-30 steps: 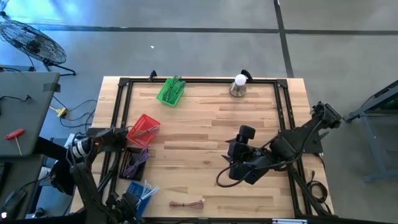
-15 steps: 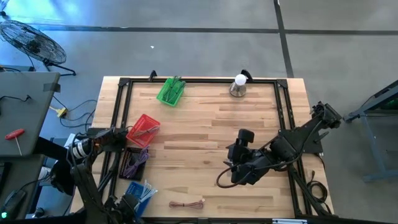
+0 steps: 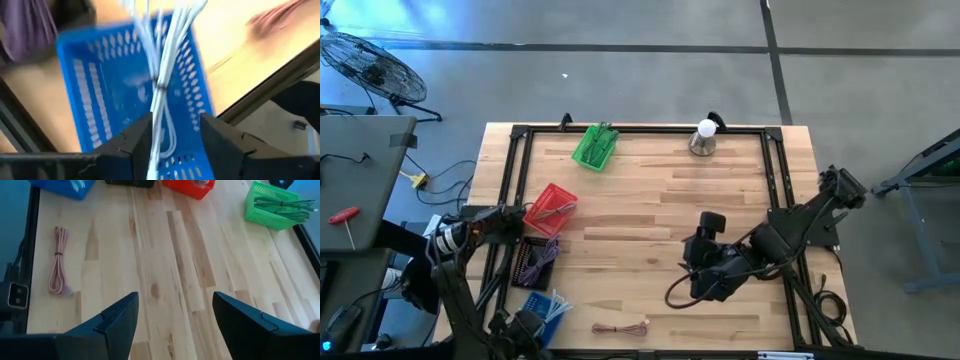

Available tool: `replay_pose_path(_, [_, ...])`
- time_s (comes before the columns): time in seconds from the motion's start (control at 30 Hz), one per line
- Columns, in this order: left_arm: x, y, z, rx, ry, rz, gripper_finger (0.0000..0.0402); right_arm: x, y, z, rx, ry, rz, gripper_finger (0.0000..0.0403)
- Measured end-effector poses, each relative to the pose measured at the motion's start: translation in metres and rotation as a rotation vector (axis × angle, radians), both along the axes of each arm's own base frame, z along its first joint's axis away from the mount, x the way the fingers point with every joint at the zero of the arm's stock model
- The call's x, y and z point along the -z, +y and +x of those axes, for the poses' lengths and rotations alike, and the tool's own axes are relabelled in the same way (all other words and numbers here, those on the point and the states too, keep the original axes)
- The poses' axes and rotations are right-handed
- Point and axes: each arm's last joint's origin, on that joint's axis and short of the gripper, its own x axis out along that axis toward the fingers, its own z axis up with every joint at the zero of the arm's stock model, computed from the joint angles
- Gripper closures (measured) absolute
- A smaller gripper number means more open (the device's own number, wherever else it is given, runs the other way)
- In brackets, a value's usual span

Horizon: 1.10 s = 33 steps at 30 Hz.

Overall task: Pick & Place USB Port
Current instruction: Put the pink charger cable into the red bin

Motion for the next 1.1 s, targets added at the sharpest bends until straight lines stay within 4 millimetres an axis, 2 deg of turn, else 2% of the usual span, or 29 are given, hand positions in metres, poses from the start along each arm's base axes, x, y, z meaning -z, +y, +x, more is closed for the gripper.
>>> replay_pose_path(0.1, [-0.022, 0.005, 0.004, 0.058, -0.037, 0.074, 0.0249, 0.004, 0.002, 0.003, -0.013, 0.022, 0.002, 0.0155])
replay_pose_path(0.2, [-0.044, 0.009, 0.016, 0.186, -0.097, 0.154, 0.026, 0.008, 0.004, 0.005, -0.014, 0.032, -0.002, 0.0155])
replay_pose_path(0.3, [-0.062, 0.015, 0.038, 0.399, -0.181, 0.281, 0.0271, 0.008, 0.004, 0.005, -0.016, 0.035, 0.0, 0.0155])
replay_pose_path(0.4, [-0.07, 0.022, 0.064, 0.663, -0.176, 0.433, 0.0278, 0.008, 0.005, 0.005, -0.019, 0.036, 0.003, 0.0155])
replay_pose_path(0.47, [-0.071, 0.025, 0.081, 0.752, -0.179, 0.464, 0.0279, 0.008, 0.007, 0.003, -0.026, 0.037, 0.003, 0.0155])
replay_pose_path(0.57, [-0.071, 0.036, 0.102, 0.794, -0.143, 0.456, 0.0279, 0.008, 0.011, 0.001, -0.04, 0.037, 0.004, 0.0155])
replay_pose_path(0.83, [-0.065, 0.08, 0.155, 0.805, 0.026, 0.263, 0.0279, 0.008, 0.026, -0.01, -0.089, 0.029, -0.009, 0.0155])
replay_pose_path(1.1, [-0.036, 0.09, 0.19, 0.938, 0.119, 0.009, 0.028, 0.007, 0.042, -0.022, -0.125, -0.001, -0.051, 0.0155])
